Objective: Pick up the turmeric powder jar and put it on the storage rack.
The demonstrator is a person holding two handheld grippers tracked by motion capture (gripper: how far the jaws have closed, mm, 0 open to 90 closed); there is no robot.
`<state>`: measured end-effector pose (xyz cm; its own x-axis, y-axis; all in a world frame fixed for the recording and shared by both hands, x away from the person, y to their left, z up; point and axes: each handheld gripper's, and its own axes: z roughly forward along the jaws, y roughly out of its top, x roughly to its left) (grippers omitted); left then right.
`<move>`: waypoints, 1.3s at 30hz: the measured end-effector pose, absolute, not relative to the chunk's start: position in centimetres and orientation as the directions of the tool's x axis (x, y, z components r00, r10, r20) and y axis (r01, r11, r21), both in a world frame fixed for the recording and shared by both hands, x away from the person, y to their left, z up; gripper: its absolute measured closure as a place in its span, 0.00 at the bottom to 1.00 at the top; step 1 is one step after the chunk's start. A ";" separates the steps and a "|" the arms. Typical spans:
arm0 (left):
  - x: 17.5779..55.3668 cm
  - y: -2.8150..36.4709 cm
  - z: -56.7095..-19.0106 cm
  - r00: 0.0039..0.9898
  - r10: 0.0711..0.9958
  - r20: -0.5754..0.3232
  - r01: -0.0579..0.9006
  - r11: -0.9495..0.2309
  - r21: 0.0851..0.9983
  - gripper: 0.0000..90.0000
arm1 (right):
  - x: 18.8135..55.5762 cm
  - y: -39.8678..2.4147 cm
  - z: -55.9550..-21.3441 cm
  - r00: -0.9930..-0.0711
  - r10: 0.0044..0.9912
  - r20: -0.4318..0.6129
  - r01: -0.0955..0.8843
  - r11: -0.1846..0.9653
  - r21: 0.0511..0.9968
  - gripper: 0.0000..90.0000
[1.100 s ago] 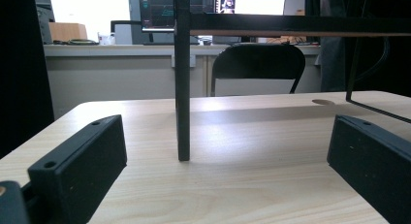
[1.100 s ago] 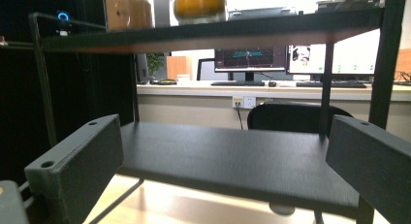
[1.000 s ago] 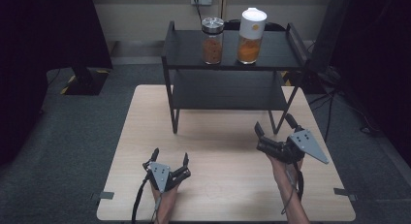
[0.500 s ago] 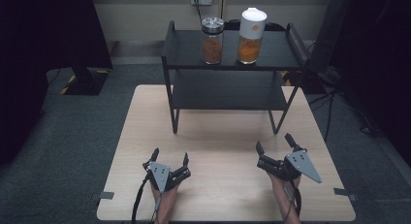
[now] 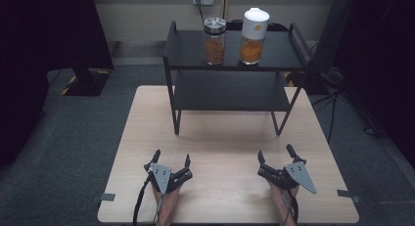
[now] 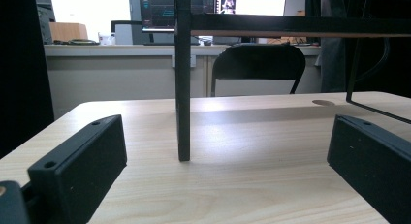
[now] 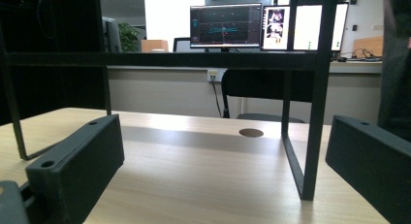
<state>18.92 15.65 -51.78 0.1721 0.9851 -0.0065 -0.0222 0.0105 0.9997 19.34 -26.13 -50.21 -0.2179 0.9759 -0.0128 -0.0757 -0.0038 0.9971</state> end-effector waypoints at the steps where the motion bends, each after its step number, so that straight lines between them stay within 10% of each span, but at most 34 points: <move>1: 18.9 15.6 -51.8 0.172 0.985 -0.007 -0.022 0.011 1.000 0.00 | 19.3 -26.1 -50.4 -0.215 0.976 -0.015 -0.079 -0.002 0.997 0.00; 39: 18.8 15.4 -51.8 0.157 0.988 -0.005 -0.022 0.009 1.000 0.00 | 19.1 -25.7 -51.4 -0.205 0.979 -0.012 -0.020 0.008 1.000 0.00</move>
<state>18.84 15.44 -51.78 0.1569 0.9876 -0.0054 -0.0222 0.0090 0.9997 19.11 -25.68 -51.40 -0.2052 0.9786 -0.0119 -0.0196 0.0081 0.9998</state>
